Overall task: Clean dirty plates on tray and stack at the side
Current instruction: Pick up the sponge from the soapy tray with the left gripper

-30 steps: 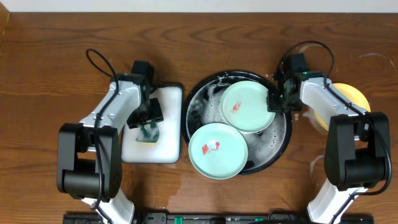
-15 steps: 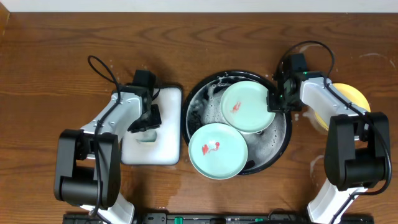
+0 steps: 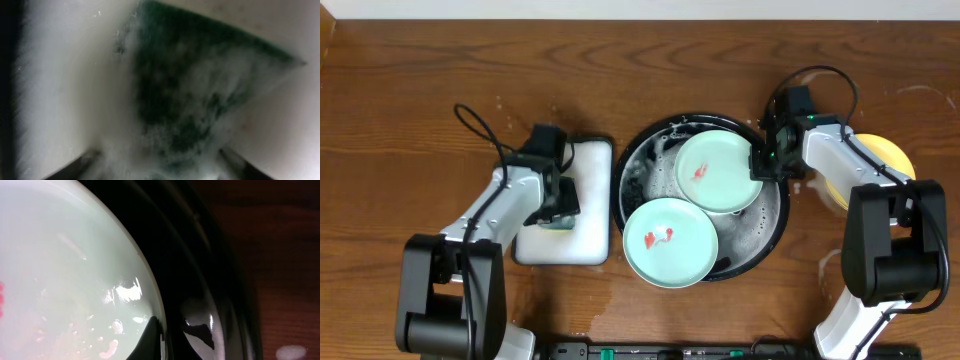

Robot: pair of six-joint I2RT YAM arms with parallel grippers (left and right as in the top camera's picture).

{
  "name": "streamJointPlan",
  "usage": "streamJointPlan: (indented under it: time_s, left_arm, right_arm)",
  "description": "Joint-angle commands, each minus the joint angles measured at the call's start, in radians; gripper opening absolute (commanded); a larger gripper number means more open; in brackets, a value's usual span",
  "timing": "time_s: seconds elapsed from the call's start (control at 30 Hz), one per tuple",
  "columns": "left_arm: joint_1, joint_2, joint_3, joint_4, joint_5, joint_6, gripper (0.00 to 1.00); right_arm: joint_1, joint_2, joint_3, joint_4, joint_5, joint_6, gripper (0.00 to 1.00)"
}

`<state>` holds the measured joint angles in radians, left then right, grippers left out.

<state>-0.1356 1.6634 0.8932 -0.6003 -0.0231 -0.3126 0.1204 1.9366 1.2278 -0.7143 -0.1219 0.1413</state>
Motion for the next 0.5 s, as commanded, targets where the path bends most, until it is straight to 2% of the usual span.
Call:
streamJointPlan:
  time_s: [0.0,0.03,0.07,0.17,0.2,0.23,0.3,0.33,0.37,0.47]
  left_arm:
    - [0.0,0.01,-0.079,0.08,0.009,-0.002,0.34]
    - [0.0,0.01,-0.078,0.092,0.024,-0.002,0.13]
    - [0.0,0.008,-0.072,0.093,0.028,-0.002,0.08]
    - [0.0,0.006,-0.024,0.045,0.028,0.002,0.08]
    - [0.0,0.006,-0.007,0.027,0.027,0.002,0.11]
    - [0.0,0.006,0.027,-0.009,0.028,0.002,0.31]
    - [0.0,0.006,0.08,-0.067,0.031,0.002,0.44]
    - [0.0,0.006,0.101,-0.089,0.031,0.002,0.56]
    - [0.0,0.006,0.122,-0.112,0.031,0.002,0.61]
    - [0.0,0.006,0.165,-0.156,0.031,0.003,0.65]
  right_arm:
    - [0.004,0.039,-0.022,-0.019,0.005,-0.003,0.01]
    - [0.004,0.039,-0.022,-0.019,0.005,-0.003,0.01]
    - [0.004,0.039,-0.022,-0.02,0.005,-0.003,0.01]
    - [0.004,0.039,-0.022,-0.023,0.005,-0.003,0.01]
    - [0.004,0.039,-0.022,-0.023,0.005,-0.003,0.01]
    - [0.004,0.039,-0.022,-0.024,0.005,-0.004,0.01]
    - [0.004,0.039,-0.022,-0.026,0.005,-0.004,0.01]
    - [0.004,0.039,-0.022,-0.026,0.005,-0.004,0.01]
    - [0.004,0.039,-0.022,-0.027,0.005,-0.004,0.01]
    - [0.004,0.039,-0.022,-0.027,0.005,-0.004,0.01]
